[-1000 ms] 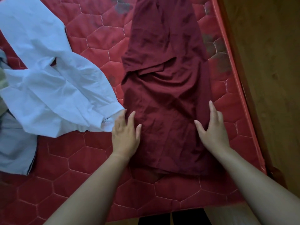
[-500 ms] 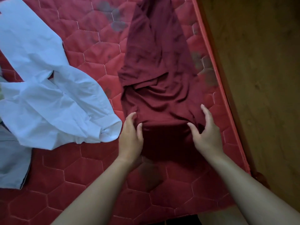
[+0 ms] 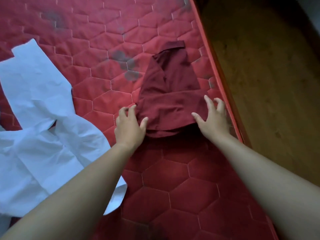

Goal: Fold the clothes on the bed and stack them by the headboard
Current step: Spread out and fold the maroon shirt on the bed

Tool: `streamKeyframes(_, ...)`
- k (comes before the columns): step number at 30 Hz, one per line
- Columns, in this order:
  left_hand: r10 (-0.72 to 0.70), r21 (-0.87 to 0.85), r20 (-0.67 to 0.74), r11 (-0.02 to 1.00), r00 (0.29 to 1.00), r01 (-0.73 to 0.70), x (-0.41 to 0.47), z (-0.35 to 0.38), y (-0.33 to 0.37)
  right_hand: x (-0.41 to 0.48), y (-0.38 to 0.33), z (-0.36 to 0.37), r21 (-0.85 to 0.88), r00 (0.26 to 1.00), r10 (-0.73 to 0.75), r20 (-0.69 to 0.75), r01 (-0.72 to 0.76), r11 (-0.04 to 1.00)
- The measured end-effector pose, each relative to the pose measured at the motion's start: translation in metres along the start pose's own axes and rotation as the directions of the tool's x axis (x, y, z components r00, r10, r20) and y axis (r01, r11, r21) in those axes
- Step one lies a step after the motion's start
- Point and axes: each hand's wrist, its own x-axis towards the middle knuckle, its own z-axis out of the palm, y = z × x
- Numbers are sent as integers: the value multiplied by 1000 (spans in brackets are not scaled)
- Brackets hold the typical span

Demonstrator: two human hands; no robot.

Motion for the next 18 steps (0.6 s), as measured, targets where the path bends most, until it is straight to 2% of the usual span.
streamKeyframes(2, -76, -20, 50, 997, 996, 77, 2, 20, -12, 3, 10, 20, -52, 998, 57, 37, -55, 997)
streamKeyframes(5, -152, -79, 77, 984, 985, 158, 6, 41, -19, 5, 16, 40, -95, 991, 131, 17, -129, 987)
streamKeyframes(8, -112, -132, 25, 985, 993, 115, 6, 52, -19, 4, 17, 51, 23, 998, 64, -25, -64, 998)
streamKeyframes(11, -53, -221, 44, 973, 998, 62, -2, 57, -22, -8, 17, 61, 173, 1000, 13, -8, -11, 985)
streamKeyframes(14, -27, -228, 61, 973, 998, 40, -27, 60, -33, -33, 23, 64, 210, 1000, 0, 14, -3, 978)
streamKeyframes(18, -62, -239, 92, 967, 994, 82, -79, 60, -52, -82, 41, 60, 190, 997, 10, 78, -25, 981)
